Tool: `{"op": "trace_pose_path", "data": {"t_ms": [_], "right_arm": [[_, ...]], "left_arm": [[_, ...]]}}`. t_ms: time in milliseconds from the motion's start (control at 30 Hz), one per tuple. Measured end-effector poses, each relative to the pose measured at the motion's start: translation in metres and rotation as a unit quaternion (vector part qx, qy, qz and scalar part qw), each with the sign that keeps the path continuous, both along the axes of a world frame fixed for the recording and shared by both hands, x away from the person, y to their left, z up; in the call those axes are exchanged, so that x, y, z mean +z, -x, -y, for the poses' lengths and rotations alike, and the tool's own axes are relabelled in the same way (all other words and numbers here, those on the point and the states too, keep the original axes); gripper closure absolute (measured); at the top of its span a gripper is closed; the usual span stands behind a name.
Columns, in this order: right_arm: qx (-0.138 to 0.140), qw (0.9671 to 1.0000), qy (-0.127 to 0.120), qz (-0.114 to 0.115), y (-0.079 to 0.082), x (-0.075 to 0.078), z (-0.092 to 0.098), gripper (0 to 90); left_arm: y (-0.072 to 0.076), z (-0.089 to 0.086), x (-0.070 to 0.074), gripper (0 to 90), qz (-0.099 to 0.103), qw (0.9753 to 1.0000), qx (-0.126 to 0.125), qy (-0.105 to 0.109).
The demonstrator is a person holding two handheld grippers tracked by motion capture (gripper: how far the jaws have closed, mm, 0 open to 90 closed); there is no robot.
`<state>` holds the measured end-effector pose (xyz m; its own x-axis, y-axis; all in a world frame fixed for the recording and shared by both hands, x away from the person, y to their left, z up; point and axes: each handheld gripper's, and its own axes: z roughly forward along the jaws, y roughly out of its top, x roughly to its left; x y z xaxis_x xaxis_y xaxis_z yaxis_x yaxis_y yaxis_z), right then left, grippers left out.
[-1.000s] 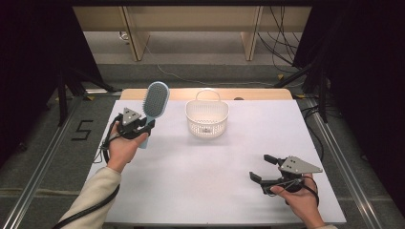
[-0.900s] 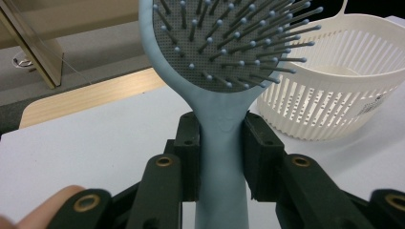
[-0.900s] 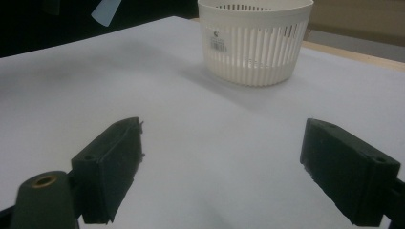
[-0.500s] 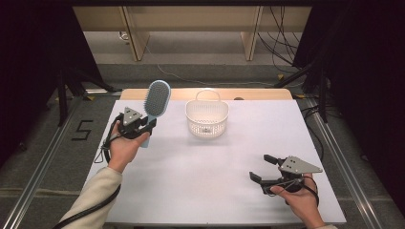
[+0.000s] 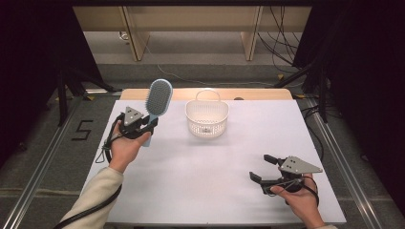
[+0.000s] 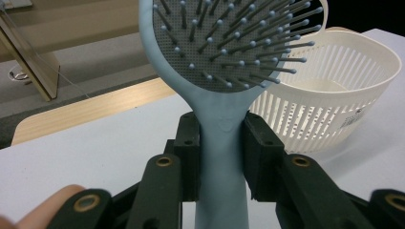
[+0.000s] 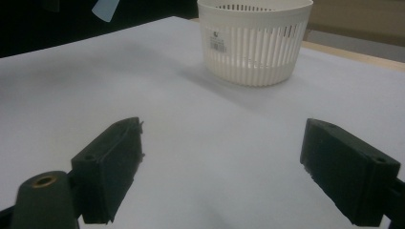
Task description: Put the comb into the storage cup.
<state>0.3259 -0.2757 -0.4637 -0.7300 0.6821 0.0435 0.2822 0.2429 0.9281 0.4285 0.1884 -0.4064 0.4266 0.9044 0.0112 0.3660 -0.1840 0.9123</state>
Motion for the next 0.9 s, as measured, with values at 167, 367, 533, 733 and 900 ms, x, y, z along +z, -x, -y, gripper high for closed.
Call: {"op": "trace_pose_path", "data": {"t_ms": [167, 367, 533, 733, 900], "right_arm": [[0.000, 1.0000, 0.000, 0.000, 0.0000, 0.0000, 0.0000, 15.1], [0.000, 1.0000, 0.000, 0.000, -0.0001, 0.0000, 0.0000, 15.1], [0.001, 1.0000, 0.000, 0.001, -0.0003, -0.0002, -0.0001, 15.2], [0.000, 1.0000, -0.001, 0.000, -0.0004, -0.0004, 0.0001, 15.1], [0.000, 1.0000, -0.001, -0.001, -0.0004, -0.0004, 0.0001, 15.1]], "left_arm": [[0.0002, 0.0009, 0.0002, 69.8, 0.005, 1.0000, -0.004, 0.000], [0.0005, 0.0022, 0.0005, 69.8, 0.010, 0.9999, -0.008, 0.002], [0.0002, 0.0022, 0.0003, 69.8, 0.011, 0.9998, -0.011, 0.011], [-0.0004, 0.0028, -0.0002, 69.8, 0.010, 0.9998, -0.012, 0.009], [-0.0002, 0.0037, 0.0005, 69.8, 0.011, 0.9998, -0.012, 0.010]]}}
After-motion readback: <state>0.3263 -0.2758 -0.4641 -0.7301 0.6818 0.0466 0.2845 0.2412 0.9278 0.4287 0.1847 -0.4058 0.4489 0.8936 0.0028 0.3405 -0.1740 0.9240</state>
